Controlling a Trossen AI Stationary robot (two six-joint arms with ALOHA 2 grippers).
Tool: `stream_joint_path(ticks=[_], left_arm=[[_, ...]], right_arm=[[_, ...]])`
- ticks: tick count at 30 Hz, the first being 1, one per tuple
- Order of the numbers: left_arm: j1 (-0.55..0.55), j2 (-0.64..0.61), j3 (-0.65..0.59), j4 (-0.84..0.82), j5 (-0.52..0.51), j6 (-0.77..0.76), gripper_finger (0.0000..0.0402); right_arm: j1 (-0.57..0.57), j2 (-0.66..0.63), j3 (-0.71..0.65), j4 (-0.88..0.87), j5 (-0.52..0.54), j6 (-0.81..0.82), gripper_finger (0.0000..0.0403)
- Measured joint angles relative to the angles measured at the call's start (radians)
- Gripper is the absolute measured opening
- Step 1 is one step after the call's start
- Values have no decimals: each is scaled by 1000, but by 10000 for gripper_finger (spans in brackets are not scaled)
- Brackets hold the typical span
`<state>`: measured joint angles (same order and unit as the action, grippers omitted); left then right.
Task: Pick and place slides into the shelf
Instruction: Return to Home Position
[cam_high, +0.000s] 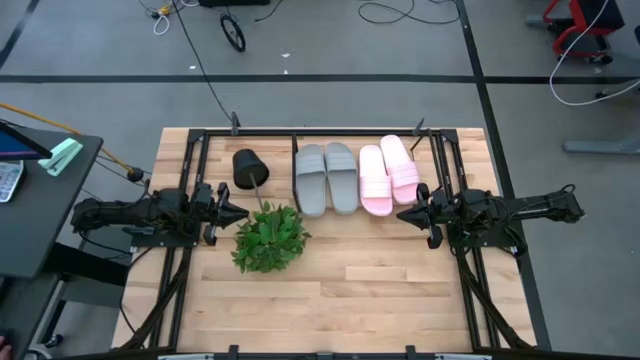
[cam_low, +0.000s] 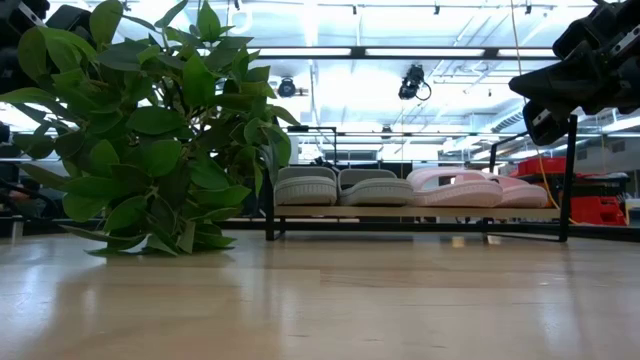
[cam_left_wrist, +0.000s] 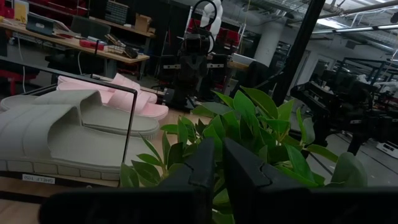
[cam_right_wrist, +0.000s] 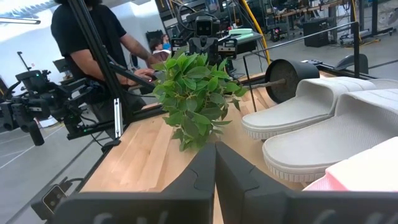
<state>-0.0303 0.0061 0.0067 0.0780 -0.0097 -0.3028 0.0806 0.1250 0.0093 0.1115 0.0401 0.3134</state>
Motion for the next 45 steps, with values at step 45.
stream_joint_path(ticks=[45], left_arm=[[0,0,0,0,0,0,32]], right_arm=[[0,0,0,0,0,0,13]])
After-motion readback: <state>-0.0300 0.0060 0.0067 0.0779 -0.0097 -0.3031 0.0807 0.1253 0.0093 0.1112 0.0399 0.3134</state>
